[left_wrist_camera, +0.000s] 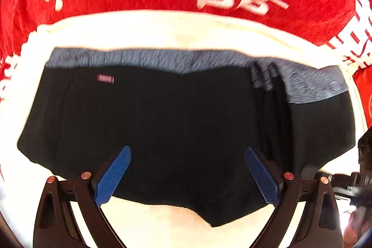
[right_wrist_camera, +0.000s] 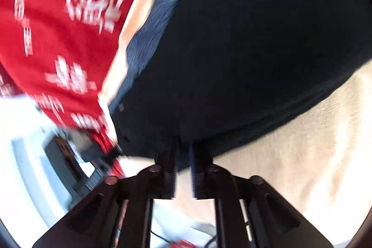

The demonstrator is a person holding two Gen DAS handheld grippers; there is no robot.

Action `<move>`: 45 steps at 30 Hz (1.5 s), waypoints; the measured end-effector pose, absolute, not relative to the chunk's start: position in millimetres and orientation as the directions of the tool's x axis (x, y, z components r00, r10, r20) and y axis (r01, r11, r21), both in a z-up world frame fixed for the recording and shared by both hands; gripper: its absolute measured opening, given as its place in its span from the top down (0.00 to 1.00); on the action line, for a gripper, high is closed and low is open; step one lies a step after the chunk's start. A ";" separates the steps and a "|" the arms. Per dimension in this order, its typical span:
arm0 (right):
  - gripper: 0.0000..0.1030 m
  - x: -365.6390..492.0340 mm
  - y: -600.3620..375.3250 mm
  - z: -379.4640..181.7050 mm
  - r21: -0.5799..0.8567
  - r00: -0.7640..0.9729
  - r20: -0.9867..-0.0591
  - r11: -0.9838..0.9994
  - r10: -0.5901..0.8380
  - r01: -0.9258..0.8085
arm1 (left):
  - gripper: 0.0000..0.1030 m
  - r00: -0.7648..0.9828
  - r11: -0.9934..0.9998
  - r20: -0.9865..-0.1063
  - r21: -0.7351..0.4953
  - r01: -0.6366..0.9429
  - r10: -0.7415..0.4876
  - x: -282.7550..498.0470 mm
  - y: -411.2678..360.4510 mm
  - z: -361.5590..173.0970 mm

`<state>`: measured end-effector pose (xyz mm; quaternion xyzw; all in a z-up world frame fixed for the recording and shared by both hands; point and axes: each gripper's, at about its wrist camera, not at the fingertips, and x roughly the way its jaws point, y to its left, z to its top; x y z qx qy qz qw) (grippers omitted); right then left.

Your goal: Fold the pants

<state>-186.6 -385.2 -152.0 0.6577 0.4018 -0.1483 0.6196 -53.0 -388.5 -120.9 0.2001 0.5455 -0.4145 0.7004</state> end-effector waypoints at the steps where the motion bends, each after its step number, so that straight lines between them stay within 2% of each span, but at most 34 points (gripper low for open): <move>1: 0.79 -188.5 -387.3 -140.0 0.686 0.612 -0.709 0.145 0.350 0.712 | 0.04 0.060 0.569 -0.926 -0.177 0.803 -0.373 -53.7 -391.7 -115.0; 5: 0.79 -218.9 -429.9 -85.1 0.617 0.597 -0.785 0.290 0.162 0.732 | 0.04 0.039 0.504 -0.901 -0.204 0.839 -0.431 -71.2 -422.8 -85.5; 7: 0.79 -237.3 -465.3 -75.6 0.574 0.579 -0.812 0.280 0.074 0.769 | 0.04 0.020 0.469 -0.889 -0.222 0.855 -0.458 -87.5 -442.3 -79.7; 10: 0.79 -243.9 -505.6 -80.7 0.531 0.545 -0.837 0.285 0.033 0.798 | 0.04 -0.009 0.417 -0.877 -0.238 0.877 -0.481 -112.2 -487.2 -75.1; 12: 0.79 -241.7 -519.3 -90.8 0.523 0.530 -0.846 0.294 0.061 0.800 | 0.04 -0.015 0.395 -0.882 -0.227 0.890 -0.472 -125.8 -507.7 -83.8; 16: 0.81 -247.4 -511.6 -127.8 0.557 0.538 -0.831 0.234 0.144 0.797 | 0.02 -0.035 0.421 -0.950 -0.170 0.891 -0.310 -137.5 -517.6 -141.5; 18: 0.81 -259.4 -504.6 -129.4 0.599 0.582 -0.801 0.198 0.140 0.776 | 0.02 -0.049 0.449 -0.934 -0.214 0.868 -0.353 -134.2 -502.6 -142.5; 24: 0.81 -276.0 -495.0 -125.6 0.619 0.587 -0.785 0.205 0.198 0.758 | 0.02 -0.020 0.505 -0.954 -0.176 0.845 -0.299 -126.7 -476.8 -125.3; 26: 0.75 -272.9 -492.2 -122.9 0.611 0.571 -0.791 0.224 0.219 0.760 | 0.02 0.025 0.525 -0.959 -0.133 0.840 -0.282 -125.7 -469.2 -117.6; 28: 0.61 -267.1 -488.5 -118.8 0.611 0.564 -0.791 0.256 0.238 0.749 | 0.02 0.044 0.546 -0.964 -0.110 0.830 -0.261 -123.7 -457.0 -110.9; 34: 0.45 -217.0 -464.8 -108.3 0.541 0.475 -0.841 0.411 0.259 0.734 | 0.02 0.071 0.621 -0.969 -0.096 0.777 -0.239 -118.6 -424.1 -98.0; 37: 0.39 -201.0 -454.7 -103.0 0.510 0.435 -0.860 0.471 0.267 0.720 | 0.02 0.076 0.654 -0.969 -0.101 0.750 -0.236 -115.1 -405.6 -92.8; 45: 0.32 -165.7 -415.9 -85.2 0.401 0.363 -0.912 0.611 0.194 0.683 | 0.02 0.054 0.700 -0.974 -0.121 0.704 -0.222 -92.9 -338.2 -104.6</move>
